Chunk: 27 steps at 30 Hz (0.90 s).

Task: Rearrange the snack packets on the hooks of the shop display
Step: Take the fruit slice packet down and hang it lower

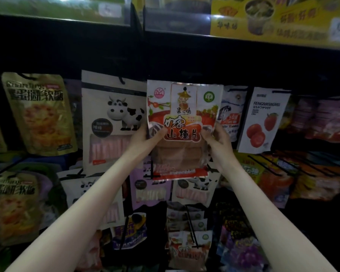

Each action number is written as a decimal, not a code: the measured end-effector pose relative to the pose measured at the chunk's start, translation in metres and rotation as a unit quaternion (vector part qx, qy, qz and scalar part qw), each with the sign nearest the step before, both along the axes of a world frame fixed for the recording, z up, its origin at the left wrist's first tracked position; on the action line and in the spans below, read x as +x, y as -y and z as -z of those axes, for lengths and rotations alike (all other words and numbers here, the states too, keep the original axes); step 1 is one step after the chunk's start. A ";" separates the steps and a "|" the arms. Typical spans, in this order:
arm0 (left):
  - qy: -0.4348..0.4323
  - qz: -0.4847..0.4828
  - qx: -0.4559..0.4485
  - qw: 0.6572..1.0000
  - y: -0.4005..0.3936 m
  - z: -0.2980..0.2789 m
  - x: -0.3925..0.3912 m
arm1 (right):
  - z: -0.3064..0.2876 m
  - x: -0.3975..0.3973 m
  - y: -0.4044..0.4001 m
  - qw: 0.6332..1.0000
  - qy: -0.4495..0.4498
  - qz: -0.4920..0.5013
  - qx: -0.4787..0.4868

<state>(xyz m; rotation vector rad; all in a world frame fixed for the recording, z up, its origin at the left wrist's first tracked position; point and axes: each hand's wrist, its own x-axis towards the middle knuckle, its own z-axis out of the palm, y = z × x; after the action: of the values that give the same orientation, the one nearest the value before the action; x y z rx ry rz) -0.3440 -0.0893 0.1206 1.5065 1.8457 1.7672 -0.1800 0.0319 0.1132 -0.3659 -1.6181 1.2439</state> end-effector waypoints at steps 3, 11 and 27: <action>-0.048 0.008 0.034 0.998 0.003 0.000 0.011 | -0.004 0.005 -0.005 0.998 0.032 -0.040 -0.028; -0.028 -0.026 0.155 0.987 0.008 -0.004 0.020 | -0.046 -0.002 -0.004 0.999 0.040 -0.006 0.004; -0.029 0.108 0.082 0.990 0.056 -0.009 0.048 | -0.041 0.054 0.034 0.990 0.083 0.032 0.105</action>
<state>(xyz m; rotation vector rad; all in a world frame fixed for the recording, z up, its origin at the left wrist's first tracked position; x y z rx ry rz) -0.2965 -0.1454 0.1293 1.7602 1.5246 1.8268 -0.1263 -0.0025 0.1547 -0.3931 -1.8468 1.0056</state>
